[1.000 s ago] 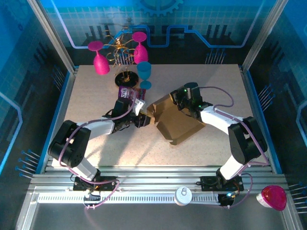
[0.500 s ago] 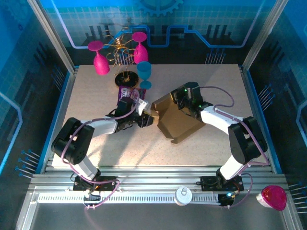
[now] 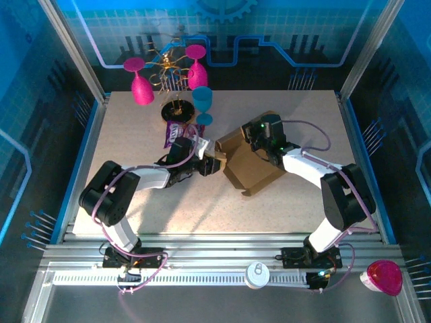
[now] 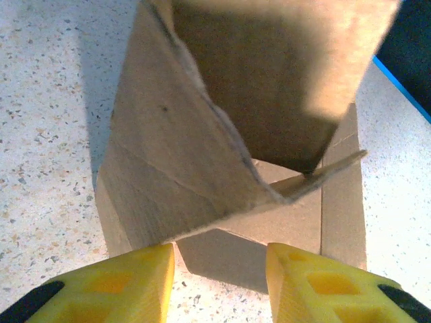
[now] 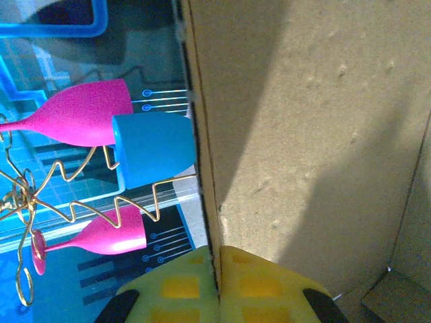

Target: Fold the paper box

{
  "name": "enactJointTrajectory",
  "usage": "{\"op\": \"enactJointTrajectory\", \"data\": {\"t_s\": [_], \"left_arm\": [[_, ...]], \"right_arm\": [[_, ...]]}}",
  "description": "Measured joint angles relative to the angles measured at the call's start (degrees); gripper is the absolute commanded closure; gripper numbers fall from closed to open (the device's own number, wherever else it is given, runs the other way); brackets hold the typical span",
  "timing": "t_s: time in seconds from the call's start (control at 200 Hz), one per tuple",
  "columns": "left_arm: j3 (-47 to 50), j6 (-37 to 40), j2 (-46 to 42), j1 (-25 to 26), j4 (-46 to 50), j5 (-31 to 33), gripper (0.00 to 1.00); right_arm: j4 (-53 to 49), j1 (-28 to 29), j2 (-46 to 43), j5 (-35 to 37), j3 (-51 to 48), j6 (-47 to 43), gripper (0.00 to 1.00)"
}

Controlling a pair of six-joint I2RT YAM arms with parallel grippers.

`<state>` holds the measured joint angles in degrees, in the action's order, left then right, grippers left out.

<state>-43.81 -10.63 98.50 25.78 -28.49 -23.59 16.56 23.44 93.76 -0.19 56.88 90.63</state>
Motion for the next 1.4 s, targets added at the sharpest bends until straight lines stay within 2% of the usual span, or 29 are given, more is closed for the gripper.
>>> {"op": "enactJointTrajectory", "data": {"t_s": [0.355, 0.68, 1.051, 1.401], "left_arm": [[-1.4, -3.1, 0.2, 0.0, -0.5, 0.3, 0.58], [-4.0, -5.6, -0.9, -0.3, -0.5, 0.9, 0.57], [-4.0, -8.5, -2.8, -2.8, 0.1, 1.2, 0.55], [-5.3, -10.5, -3.6, -4.2, -0.5, -1.8, 0.48]], "right_arm": [[-7.3, -0.8, 0.0, -1.3, 5.0, 1.0, 1.0], [-21.6, -1.0, 0.7, -2.4, 15.7, 1.6, 1.0], [-29.4, -1.5, 3.5, -2.9, 21.1, 3.4, 1.0], [-40.2, -1.4, 5.8, -3.1, 31.3, 5.2, 1.0]]}}
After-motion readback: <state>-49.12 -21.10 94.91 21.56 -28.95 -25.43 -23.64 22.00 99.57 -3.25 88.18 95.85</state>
